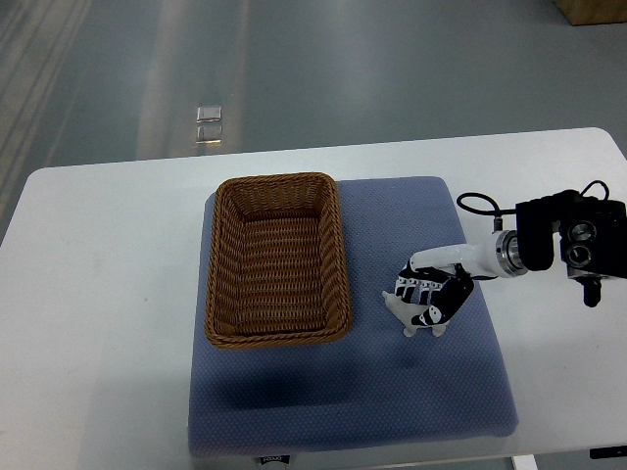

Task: Place white bear in brown basket with right hand
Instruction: 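Close the right hand's fingers around the white bear to grasp it, then lift the bear with the right hand and carry it over the basket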

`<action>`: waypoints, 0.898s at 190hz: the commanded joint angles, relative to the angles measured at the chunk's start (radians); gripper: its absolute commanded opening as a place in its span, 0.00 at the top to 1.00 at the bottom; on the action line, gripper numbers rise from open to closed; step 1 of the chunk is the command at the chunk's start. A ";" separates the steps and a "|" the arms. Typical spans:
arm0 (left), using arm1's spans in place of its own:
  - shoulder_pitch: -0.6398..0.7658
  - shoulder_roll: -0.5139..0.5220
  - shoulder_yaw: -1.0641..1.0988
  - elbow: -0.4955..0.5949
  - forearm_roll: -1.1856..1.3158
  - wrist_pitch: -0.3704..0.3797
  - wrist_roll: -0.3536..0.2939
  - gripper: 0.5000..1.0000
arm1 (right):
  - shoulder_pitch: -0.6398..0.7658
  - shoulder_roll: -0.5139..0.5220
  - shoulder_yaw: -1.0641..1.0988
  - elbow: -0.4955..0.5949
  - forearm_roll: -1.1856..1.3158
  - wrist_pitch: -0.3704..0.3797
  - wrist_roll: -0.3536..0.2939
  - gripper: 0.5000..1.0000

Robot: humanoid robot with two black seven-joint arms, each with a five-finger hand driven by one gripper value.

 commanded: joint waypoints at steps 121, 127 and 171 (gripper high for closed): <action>0.000 0.000 0.002 -0.003 0.002 -0.002 0.000 0.00 | 0.318 -0.075 0.104 0.001 0.140 0.151 -0.003 1.00; -0.002 0.000 0.002 -0.003 0.002 -0.002 0.000 0.00 | 0.335 -0.058 0.103 -0.001 0.154 0.151 -0.003 1.00; -0.002 0.000 0.002 -0.003 0.002 -0.003 0.000 0.00 | 0.374 0.138 0.089 -0.135 0.165 0.136 -0.006 1.00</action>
